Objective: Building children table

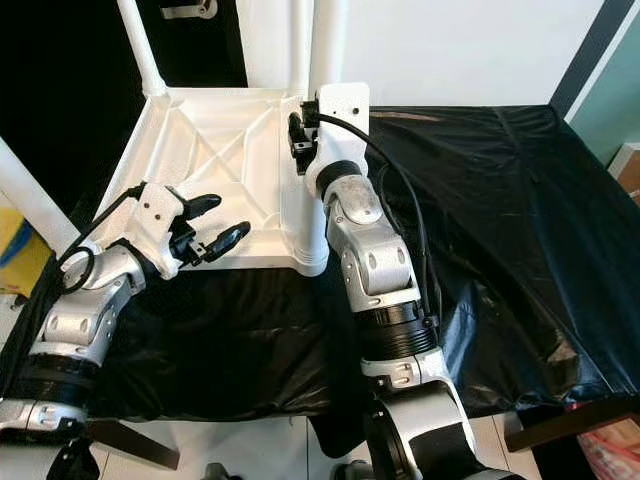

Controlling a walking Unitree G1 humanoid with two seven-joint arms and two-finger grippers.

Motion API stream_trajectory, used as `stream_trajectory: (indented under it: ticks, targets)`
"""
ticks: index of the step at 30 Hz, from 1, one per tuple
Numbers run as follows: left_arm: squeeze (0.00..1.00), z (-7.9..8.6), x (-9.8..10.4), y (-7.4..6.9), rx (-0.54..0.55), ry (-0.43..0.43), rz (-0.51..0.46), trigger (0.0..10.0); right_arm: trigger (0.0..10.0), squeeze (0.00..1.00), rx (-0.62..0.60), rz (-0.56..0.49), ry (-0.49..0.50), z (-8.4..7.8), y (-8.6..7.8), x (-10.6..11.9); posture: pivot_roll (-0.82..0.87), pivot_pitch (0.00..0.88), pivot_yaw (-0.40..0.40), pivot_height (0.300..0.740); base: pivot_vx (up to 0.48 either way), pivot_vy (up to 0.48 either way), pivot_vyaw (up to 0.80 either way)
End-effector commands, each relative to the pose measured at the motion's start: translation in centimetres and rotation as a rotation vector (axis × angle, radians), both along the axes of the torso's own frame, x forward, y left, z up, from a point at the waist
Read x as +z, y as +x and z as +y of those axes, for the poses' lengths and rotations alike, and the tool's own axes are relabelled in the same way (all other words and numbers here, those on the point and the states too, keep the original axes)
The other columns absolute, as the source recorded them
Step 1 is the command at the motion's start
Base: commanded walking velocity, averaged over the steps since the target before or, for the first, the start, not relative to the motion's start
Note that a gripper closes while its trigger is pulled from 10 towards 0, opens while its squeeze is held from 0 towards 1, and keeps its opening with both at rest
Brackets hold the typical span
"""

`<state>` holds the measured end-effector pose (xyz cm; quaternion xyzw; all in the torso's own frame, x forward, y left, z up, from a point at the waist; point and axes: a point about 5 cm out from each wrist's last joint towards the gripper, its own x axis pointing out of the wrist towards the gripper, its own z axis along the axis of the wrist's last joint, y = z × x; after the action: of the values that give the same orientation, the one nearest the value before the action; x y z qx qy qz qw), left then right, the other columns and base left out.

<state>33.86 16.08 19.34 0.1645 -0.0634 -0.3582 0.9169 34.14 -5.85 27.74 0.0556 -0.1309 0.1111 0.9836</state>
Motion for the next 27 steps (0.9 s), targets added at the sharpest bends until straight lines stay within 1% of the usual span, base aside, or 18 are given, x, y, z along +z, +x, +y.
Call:
stream_trajectory:
  ticks: [1, 3, 8, 10, 11, 13, 15, 16, 18, 19, 21, 22, 23, 25, 26, 27]
  targets:
    - [0.0, -0.3, -0.4, 0.6, 0.07, 0.013, -0.004, 10.0, 10.0, 0.0, -0.003, 0.029, 0.048, 0.1, -0.2, 0.0, -0.1, 0.062, -0.036, 0.74, 0.0, 0.0, 0.0]
    - [0.0, -0.5, -0.7, 1.5, 0.141, 0.029, 0.012, 10.0, 10.0, 0.0, -0.008, 0.058, 0.076, -0.1, -0.3, -0.2, -0.1, 0.062, -0.033, 0.74, 0.0, 0.0, 0.0]
    - [0.0, -1.0, -0.7, 2.1, 0.191, 0.014, 0.021, 10.0, 10.0, 0.0, -0.005, 0.085, 0.111, -0.2, -0.3, -0.4, -0.1, 0.064, -0.026, 0.74, 0.0, 0.0, 0.0]
    - [0.0, -1.8, -0.5, 2.5, 0.208, -0.038, 0.031, 10.0, 10.0, 0.0, -0.004, 0.12, 0.152, -0.5, -0.4, -0.7, -0.1, 0.064, -0.024, 0.74, 0.0, 0.0, 0.0]
    - [0.0, -1.8, -0.5, 2.5, 0.208, -0.038, 0.031, 10.0, 10.0, 0.0, -0.004, 0.12, 0.152, -0.5, -0.4, -0.7, -0.1, 0.064, -0.024, 0.74, 0.0, 0.0, 0.0]
    - [0.0, -2.5, 0.0, 2.9, 0.226, -0.106, 0.037, 10.0, 10.0, 0.0, -0.008, 0.163, 0.219, -0.9, -0.4, -1.0, -0.1, 0.064, -0.019, 0.74, 0.0, 0.0, 0.0]
    - [0.0, -2.7, 0.7, 3.4, 0.269, -0.175, 0.044, 10.0, 10.0, 0.0, -0.018, 0.201, 0.273, -1.5, -0.5, -1.4, -0.11, 0.064, -0.012, 0.74, 0.0, 0.0, 0.0]
    - [0.0, -2.7, 0.7, 3.4, 0.269, -0.175, 0.044, 10.0, 10.0, 0.0, -0.018, 0.201, 0.273, -1.5, -0.5, -1.4, -0.11, 0.064, -0.012, 0.74, 0.0, 0.0, 0.0]
    - [0.0, -2.9, 1.3, 3.7, 0.302, -0.229, 0.042, 10.0, 10.0, 0.0, -0.029, 0.221, 0.303, -2.1, -0.5, -1.8, -0.11, 0.063, -0.008, 0.74, 0.0, 0.0, 0.0]
    - [0.0, -3.0, 1.5, 3.9, 0.308, -0.24, 0.04, 10.0, 10.0, 0.0, -0.031, 0.228, 0.309, -2.2, -0.5, -1.8, -0.11, 0.063, -0.008, 0.74, 0.0, 0.0, 0.0]
    - [0.0, -3.7, 2.0, 4.0, 0.315, -0.291, 0.049, 10.0, 10.0, 0.0, -0.038, 0.248, 0.36, -2.8, -0.6, -2.2, -0.11, 0.061, -0.003, 0.74, 0.0, 0.0, 0.0]
    - [0.0, -4.4, 2.2, 4.0, 0.313, -0.314, 0.055, 10.0, 10.0, 0.0, -0.041, 0.264, 0.41, -3.3, -0.7, -2.5, -0.12, 0.063, 0.001, 0.74, 0.0, 0.0, 0.0]
    - [0.0, -4.9, 2.3, 4.0, 0.311, -0.328, 0.06, 10.0, 10.0, 0.0, -0.043, 0.273, 0.444, -3.6, -0.8, -2.7, -0.12, 0.063, 0.001, 0.74, 0.0, 0.0, 0.0]
    - [0.0, -5.2, 2.4, 4.0, 0.309, -0.334, 0.062, 10.0, 10.0, 0.0, -0.043, 0.28, 0.463, -3.8, -0.8, -2.9, -0.12, 0.063, 0.001, 0.74, 0.0, 0.0, 0.0]
    - [0.0, -5.7, 2.4, 3.9, 0.303, -0.338, 0.069, 10.0, 10.0, 0.0, -0.042, 0.294, 0.523, -4.2, -0.9, -3.2, -0.12, 0.061, 0.004, 0.74, 0.0, 0.0, 0.0]
    - [0.0, -6.5, 2.4, 3.9, 0.294, -0.344, 0.081, 10.0, 10.0, 0.0, -0.049, 0.299, 0.558, -4.6, -1.1, -3.5, -0.12, 0.063, 0.008, 0.74, 0.0, 0.0, 0.0]
